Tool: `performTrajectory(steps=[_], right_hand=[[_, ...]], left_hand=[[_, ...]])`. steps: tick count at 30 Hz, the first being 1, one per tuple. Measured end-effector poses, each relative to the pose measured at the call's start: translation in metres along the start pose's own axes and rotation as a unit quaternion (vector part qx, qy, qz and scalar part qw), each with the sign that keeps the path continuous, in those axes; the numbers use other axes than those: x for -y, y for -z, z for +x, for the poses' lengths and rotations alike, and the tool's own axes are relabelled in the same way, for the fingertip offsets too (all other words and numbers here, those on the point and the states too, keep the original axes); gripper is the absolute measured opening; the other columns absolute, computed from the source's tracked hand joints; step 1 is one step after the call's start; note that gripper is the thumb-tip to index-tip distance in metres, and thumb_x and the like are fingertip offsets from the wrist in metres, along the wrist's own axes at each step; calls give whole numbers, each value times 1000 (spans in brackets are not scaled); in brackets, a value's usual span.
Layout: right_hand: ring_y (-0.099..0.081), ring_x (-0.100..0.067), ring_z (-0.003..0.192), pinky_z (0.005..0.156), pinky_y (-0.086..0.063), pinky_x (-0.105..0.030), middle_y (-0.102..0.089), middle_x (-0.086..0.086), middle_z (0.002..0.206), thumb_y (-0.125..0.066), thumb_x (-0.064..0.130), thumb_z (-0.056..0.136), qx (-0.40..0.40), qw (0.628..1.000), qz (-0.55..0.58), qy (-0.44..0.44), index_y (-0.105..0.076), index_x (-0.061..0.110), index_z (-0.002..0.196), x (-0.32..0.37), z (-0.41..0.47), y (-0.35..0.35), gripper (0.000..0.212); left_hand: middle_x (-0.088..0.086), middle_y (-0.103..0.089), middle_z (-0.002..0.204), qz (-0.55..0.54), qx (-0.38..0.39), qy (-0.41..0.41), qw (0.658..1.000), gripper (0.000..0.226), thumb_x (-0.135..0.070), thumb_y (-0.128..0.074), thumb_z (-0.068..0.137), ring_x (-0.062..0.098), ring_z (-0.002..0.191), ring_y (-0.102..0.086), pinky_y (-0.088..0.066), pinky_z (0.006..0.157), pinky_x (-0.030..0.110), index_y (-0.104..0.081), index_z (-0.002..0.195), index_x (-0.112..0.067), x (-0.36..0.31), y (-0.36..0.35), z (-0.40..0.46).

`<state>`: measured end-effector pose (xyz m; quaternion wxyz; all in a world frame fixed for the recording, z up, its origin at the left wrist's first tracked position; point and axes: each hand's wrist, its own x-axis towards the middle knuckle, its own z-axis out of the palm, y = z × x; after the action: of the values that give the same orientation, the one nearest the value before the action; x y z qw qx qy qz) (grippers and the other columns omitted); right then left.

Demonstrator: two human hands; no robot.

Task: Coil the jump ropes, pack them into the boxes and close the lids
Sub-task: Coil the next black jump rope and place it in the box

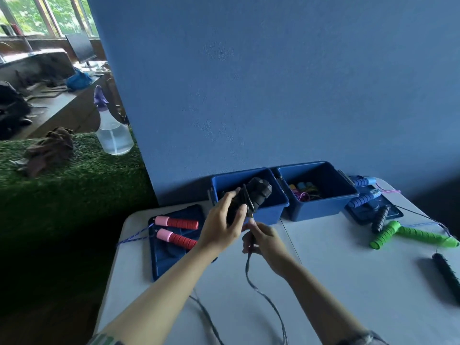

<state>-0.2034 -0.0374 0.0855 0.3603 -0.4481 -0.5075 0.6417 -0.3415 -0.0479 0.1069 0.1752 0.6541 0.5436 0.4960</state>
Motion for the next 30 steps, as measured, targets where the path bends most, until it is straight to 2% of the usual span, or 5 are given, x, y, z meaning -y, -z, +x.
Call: performTrajectory(steps=[12,16,21,24,30], right_hand=[[-69,-22,73,71,-55,-36,-64,-7,68,-33,31,102,66,991,-66,-100,-57,13,100,-23,-29,-40,30],[-59,-13,55,62,-51,-27,-61,-3,61,-34,26,100,100,969,-194,-114,-55,11,102,-33,-44,-56,26],[-55,-14,59,59,-45,-27,-70,-17,85,-35,21,95,116,900,-419,4,-49,11,89,-18,-54,-50,19],[-56,-34,76,69,-46,-37,-64,-19,89,-41,23,95,116,862,-486,80,-56,7,94,7,-46,-29,21],[-53,-16,74,70,-40,-25,-59,1,78,-54,16,92,108,849,-487,171,-63,10,91,36,-6,25,11]], left_hand=[[3,-61,125,94,-78,80,989,54,-56,-37,88,21,116,-56,-48,91,37,-51,126,-20,11,-7,12],[8,-59,121,143,-94,110,979,51,-52,-40,90,27,107,-59,-49,83,38,-51,130,-21,22,-4,12],[11,-55,113,242,-6,156,958,38,-38,-37,100,36,95,-62,-46,75,37,-49,135,-28,38,13,6],[9,-57,108,298,83,83,947,51,-42,-24,94,34,88,-64,-45,68,35,-51,135,-29,48,17,-10],[4,-59,100,279,214,-29,936,65,-47,-15,88,31,82,-63,-49,67,37,-43,142,-26,51,16,-34]])
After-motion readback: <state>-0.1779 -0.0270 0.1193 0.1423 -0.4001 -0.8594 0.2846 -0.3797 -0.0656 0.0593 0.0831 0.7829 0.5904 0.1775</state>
